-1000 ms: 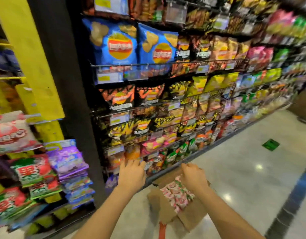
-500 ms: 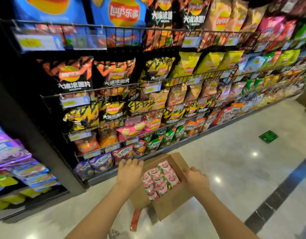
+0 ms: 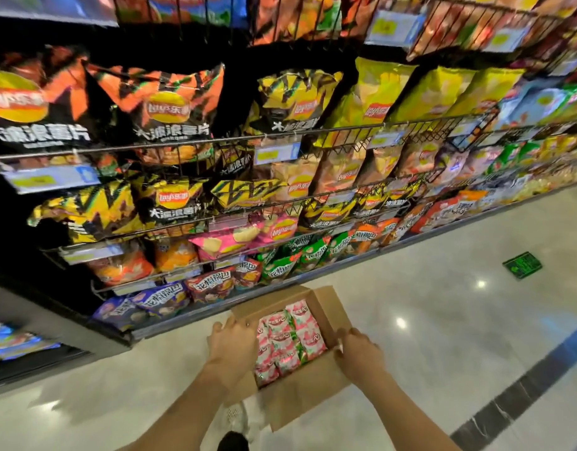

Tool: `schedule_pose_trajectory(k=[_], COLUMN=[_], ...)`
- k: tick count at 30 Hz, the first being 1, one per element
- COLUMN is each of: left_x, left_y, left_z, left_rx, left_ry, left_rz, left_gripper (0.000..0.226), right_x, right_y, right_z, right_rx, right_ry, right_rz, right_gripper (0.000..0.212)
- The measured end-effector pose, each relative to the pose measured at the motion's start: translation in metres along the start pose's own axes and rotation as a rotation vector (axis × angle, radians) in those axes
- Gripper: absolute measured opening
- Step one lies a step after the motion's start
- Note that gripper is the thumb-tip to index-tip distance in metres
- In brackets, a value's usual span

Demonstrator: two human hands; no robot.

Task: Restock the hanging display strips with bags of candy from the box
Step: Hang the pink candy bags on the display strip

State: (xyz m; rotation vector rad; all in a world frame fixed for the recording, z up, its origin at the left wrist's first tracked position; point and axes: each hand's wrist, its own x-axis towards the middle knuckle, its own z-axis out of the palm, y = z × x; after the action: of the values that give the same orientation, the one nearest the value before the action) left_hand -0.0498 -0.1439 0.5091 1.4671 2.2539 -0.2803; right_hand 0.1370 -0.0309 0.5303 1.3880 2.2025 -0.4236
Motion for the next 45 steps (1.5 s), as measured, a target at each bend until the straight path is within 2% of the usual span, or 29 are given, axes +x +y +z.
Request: schedule_pose_trajectory(k=[3,11,18,26,31,36,40,45], left_x=[0.023,0.075,0.156,0.279,0.343,0.39,0.417,0.446], left_y=[0.007,0.046,0.076,0.077,0.079,0.083,0.079,0.078], left_z=[0.007,0.05,0.161,0.321,0.398,0.452,0.482,0.503], left_rx=[-0.062,-0.185,-0.191,-0.298,-0.346,-0.323,-0.498,-0.801], left_ry=[-0.066,-0.083,-0.112,-0.067,-0.088,-0.085,-0.059,-0.012], left_rz=[-0.063,-0.134,-0.213,-0.251,-0.308,-0.244,-0.277,-0.426], left_gripper=[0.045,0.043,0.041,0.041,0.043,0.043,0.04,0.045], right_x=[0.027,0.109,0.217,0.363,0.439,0.496,0.528,0.547], right_y=[0.008,0.043,0.078,0.092,0.091,0.09,0.09,0.081], right_z=[0.001,0.036,0.126,0.274,0.341,0.385,0.41,0.424], right_rx=[-0.009,0.019,0.019,0.048,0.068,0.132,0.16,0.32], right_ry=[-0.018,-0.122,-0.125,-0.102,-0.05,0.0,0.012,0.092], right_rz=[-0.034,-0.01,-0.071,-0.082,-0.085,-0.091,-0.075,-0.017], right_gripper=[0.036,0.034,0.038,0.046,0.047,0.043,0.048,0.061])
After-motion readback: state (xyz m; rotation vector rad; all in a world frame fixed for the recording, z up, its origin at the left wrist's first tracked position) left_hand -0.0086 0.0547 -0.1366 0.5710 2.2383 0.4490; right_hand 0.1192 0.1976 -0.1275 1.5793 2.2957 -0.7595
